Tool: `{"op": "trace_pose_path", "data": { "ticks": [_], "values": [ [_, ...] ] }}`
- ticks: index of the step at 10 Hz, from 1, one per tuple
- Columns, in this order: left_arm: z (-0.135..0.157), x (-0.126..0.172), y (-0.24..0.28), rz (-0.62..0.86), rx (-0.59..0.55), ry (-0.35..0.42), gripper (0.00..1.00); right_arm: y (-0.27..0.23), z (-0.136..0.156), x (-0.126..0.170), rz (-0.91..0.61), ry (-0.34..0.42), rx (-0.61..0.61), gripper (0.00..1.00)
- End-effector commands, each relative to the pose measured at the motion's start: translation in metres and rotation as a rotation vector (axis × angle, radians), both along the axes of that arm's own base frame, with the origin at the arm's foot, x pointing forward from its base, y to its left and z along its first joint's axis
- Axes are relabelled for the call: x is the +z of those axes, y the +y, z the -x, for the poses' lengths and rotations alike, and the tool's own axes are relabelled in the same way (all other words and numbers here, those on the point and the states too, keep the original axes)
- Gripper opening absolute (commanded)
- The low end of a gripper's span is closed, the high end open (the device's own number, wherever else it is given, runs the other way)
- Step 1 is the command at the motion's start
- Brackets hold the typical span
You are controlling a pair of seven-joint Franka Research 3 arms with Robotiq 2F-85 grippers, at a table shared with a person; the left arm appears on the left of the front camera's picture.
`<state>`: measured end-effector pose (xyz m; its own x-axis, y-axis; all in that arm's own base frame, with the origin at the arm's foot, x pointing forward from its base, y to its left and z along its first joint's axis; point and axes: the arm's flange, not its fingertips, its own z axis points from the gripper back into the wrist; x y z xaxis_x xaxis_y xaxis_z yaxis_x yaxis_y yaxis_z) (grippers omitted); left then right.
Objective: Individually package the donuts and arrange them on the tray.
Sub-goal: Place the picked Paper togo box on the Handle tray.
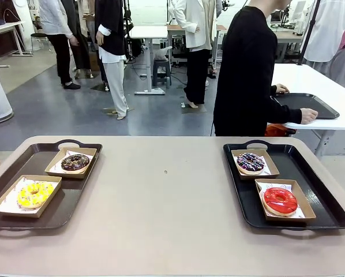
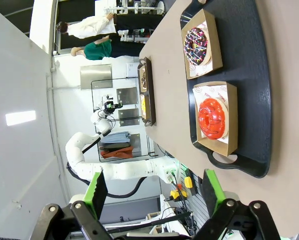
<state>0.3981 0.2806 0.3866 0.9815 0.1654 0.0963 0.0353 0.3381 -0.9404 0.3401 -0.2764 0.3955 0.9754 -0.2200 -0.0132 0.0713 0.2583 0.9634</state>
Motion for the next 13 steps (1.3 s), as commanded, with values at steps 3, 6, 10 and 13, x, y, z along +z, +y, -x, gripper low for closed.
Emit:
{"op": "trace_pose_path", "data": {
  "ticks": [3,6,10,13],
  "values": [
    [-0.0008,0.0102,-0.0102,-0.018,-0.005,-0.003,0.81,-0.0017,0.0019,0.0001,0.0,-0.01,0.015,1.0],
    [-0.0008,0.0102,-0.0102,-0.018,-0.005,-0.003,0.81,-0.0017,0.0019,0.0001,0.0,-0.01,0.015,1.0],
    [-0.0008,0.0102,-0.0102,-0.018,-0.005,-0.003,0.81,-0.0017,0.0019,0.0001,0.0,-0.01,0.015,1.0],
    [-0.0008,0.0102,-0.0102,-0.018,-0.005,-0.003,0.81,-0.0017,0.0019,0.0001,0.0,-0.01,0.015,1.0]
  ]
}}
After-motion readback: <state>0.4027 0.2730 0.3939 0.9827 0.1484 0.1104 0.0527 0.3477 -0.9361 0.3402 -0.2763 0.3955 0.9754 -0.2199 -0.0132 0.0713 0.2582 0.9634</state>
